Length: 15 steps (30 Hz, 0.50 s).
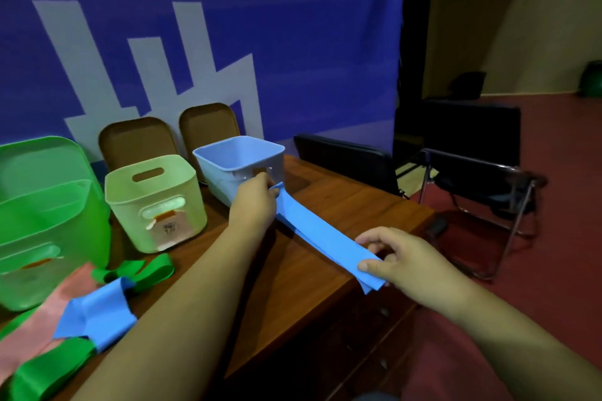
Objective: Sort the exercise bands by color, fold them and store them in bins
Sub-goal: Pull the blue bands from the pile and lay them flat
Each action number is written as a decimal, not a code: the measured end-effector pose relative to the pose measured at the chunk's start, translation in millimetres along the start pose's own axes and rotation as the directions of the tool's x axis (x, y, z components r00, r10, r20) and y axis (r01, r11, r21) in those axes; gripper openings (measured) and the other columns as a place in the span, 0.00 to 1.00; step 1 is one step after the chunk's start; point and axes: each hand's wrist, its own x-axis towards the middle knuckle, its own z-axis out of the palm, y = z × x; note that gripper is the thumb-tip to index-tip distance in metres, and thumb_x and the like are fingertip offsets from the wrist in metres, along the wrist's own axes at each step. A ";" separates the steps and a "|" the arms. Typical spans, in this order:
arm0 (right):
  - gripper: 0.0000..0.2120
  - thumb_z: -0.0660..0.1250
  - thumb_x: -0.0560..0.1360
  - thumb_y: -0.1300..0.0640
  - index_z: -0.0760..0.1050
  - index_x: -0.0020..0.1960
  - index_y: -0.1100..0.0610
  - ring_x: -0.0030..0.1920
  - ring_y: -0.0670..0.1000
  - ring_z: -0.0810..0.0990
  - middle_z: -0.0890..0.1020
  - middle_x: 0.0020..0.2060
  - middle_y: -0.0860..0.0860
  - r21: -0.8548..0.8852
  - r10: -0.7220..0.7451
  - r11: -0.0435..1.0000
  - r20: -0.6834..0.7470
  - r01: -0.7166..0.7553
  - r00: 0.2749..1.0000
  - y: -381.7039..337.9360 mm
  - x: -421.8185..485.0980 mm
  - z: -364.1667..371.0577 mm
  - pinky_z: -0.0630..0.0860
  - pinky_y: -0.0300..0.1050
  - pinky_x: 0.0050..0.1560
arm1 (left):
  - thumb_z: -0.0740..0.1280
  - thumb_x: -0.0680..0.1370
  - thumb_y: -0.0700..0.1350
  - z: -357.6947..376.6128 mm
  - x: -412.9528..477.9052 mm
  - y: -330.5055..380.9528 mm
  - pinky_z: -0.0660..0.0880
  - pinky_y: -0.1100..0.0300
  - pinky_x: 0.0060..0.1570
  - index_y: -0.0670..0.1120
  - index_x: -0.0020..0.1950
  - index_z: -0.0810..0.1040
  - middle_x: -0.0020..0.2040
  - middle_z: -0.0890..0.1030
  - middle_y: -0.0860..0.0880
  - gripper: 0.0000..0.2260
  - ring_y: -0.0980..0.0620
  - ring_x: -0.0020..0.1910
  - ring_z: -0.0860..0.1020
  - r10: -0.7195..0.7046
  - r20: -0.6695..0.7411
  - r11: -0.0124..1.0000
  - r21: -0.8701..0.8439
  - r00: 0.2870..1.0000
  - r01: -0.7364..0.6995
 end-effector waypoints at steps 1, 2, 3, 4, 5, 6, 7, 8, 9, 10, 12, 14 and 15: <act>0.12 0.78 0.76 0.51 0.82 0.58 0.40 0.38 0.51 0.82 0.80 0.52 0.43 -0.020 -0.009 1.000 0.001 0.009 1.000 1.6 0.0 0.5 0.81 0.43 0.43 | 0.67 0.84 0.47 6.1 -0.8 0.5 0.72 0.51 0.47 0.47 0.49 0.76 0.48 0.80 0.46 0.06 0.45 0.50 0.78 -0.013 0.001 1.000 0.017 1.000 0.013; 0.11 0.78 0.77 0.50 0.83 0.57 0.40 0.37 0.47 0.81 0.79 0.52 0.41 -0.044 -0.015 0.999 -0.001 0.015 1.000 3.4 0.1 1.0 0.80 0.41 0.43 | 0.67 0.84 0.48 11.3 -1.3 1.2 0.71 0.51 0.46 0.47 0.50 0.77 0.48 0.80 0.46 0.06 0.45 0.50 0.77 -0.027 0.005 0.999 0.032 1.000 0.027; 0.11 0.77 0.77 0.50 0.83 0.58 0.40 0.38 0.45 0.81 0.79 0.52 0.40 -0.064 -0.017 0.998 -0.006 0.016 1.000 5.6 0.9 1.7 0.79 0.39 0.44 | 0.67 0.84 0.48 16.3 -1.2 1.0 0.71 0.51 0.46 0.46 0.50 0.77 0.48 0.79 0.46 0.07 0.45 0.49 0.77 -0.037 0.006 0.998 0.052 0.999 0.037; 0.11 0.77 0.77 0.49 0.82 0.58 0.40 0.40 0.43 0.80 0.78 0.52 0.39 -0.083 -0.011 0.997 -0.008 0.011 1.000 7.9 1.8 2.0 0.78 0.37 0.45 | 0.67 0.84 0.49 20.3 -1.0 0.4 0.71 0.50 0.45 0.47 0.50 0.77 0.48 0.79 0.46 0.07 0.45 0.49 0.77 -0.043 0.005 0.996 0.076 0.999 0.043; 0.10 0.76 0.78 0.49 0.82 0.58 0.40 0.41 0.42 0.80 0.78 0.52 0.39 -0.100 -0.011 0.995 -0.012 0.009 1.000 9.5 2.7 2.3 0.76 0.35 0.45 | 0.66 0.85 0.50 24.0 -0.9 -0.4 0.71 0.50 0.45 0.47 0.51 0.76 0.48 0.78 0.46 0.07 0.45 0.49 0.76 -0.048 0.003 0.993 0.105 0.999 0.047; 0.10 0.76 0.78 0.48 0.82 0.58 0.39 0.42 0.41 0.80 0.78 0.52 0.38 -0.120 -0.010 0.993 -0.014 0.009 1.000 10.1 3.2 2.4 0.75 0.34 0.45 | 0.66 0.85 0.51 26.8 -1.4 -0.2 0.72 0.50 0.44 0.48 0.52 0.76 0.48 0.78 0.47 0.07 0.46 0.48 0.75 -0.053 0.003 0.990 0.133 0.999 0.052; 0.10 0.75 0.78 0.47 0.82 0.58 0.39 0.43 0.41 0.80 0.77 0.53 0.38 -0.134 -0.007 0.991 -0.014 0.005 1.000 10.8 3.9 2.7 0.74 0.33 0.45 | 0.66 0.85 0.51 29.9 -1.5 -0.4 0.72 0.50 0.44 0.49 0.52 0.77 0.48 0.78 0.48 0.07 0.47 0.48 0.75 -0.056 0.008 0.986 0.159 0.998 0.054; 0.09 0.75 0.78 0.47 0.82 0.58 0.39 0.43 0.41 0.79 0.77 0.53 0.38 -0.142 -0.004 0.990 -0.012 0.002 1.000 11.3 4.3 2.8 0.73 0.33 0.45 | 0.65 0.85 0.52 32.6 -1.9 0.0 0.72 0.50 0.44 0.49 0.53 0.77 0.49 0.79 0.48 0.07 0.47 0.48 0.75 -0.057 0.013 0.981 0.185 0.998 0.053; 0.09 0.75 0.78 0.46 0.82 0.58 0.40 0.43 0.40 0.79 0.77 0.54 0.38 -0.145 -0.004 0.989 -0.013 0.002 1.000 12.3 5.0 2.9 0.73 0.32 0.44 | 0.65 0.85 0.52 35.6 -1.7 -0.6 0.72 0.50 0.43 0.49 0.54 0.77 0.49 0.79 0.48 0.07 0.47 0.47 0.75 -0.056 0.016 0.976 0.210 0.998 0.051; 0.09 0.75 0.78 0.46 0.83 0.58 0.39 0.43 0.40 0.79 0.78 0.54 0.38 -0.141 -0.003 0.990 -0.013 0.001 1.000 12.5 5.4 2.7 0.73 0.32 0.43 | 0.65 0.85 0.52 37.9 -2.0 -0.3 0.72 0.50 0.42 0.49 0.54 0.77 0.48 0.79 0.48 0.07 0.47 0.47 0.75 -0.054 0.016 0.971 0.233 0.998 0.049; 0.08 0.75 0.78 0.46 0.83 0.57 0.39 0.42 0.39 0.79 0.78 0.55 0.38 -0.124 0.000 0.992 -0.008 -0.001 1.000 12.6 6.1 2.6 0.73 0.32 0.43 | 0.65 0.86 0.52 41.4 -1.7 -1.4 0.71 0.50 0.42 0.48 0.54 0.76 0.48 0.79 0.48 0.08 0.47 0.46 0.75 -0.050 0.014 0.965 0.257 0.999 0.045; 0.08 0.75 0.79 0.46 0.83 0.57 0.39 0.41 0.38 0.79 0.78 0.55 0.38 -0.114 -0.005 0.993 -0.001 0.005 1.000 13.3 7.3 2.4 0.73 0.34 0.44 | 0.64 0.86 0.52 43.8 -0.9 -3.8 0.70 0.50 0.41 0.47 0.53 0.75 0.48 0.79 0.47 0.09 0.47 0.46 0.74 -0.044 0.023 0.960 0.279 0.999 0.036; 0.08 0.75 0.79 0.46 0.83 0.58 0.39 0.42 0.37 0.78 0.78 0.55 0.38 -0.118 -0.008 0.993 0.003 0.008 1.000 13.1 7.7 2.5 0.73 0.34 0.45 | 0.64 0.86 0.52 44.5 -0.7 -4.9 0.70 0.50 0.41 0.47 0.52 0.74 0.48 0.78 0.47 0.09 0.46 0.46 0.74 -0.037 0.027 0.955 0.294 0.999 0.027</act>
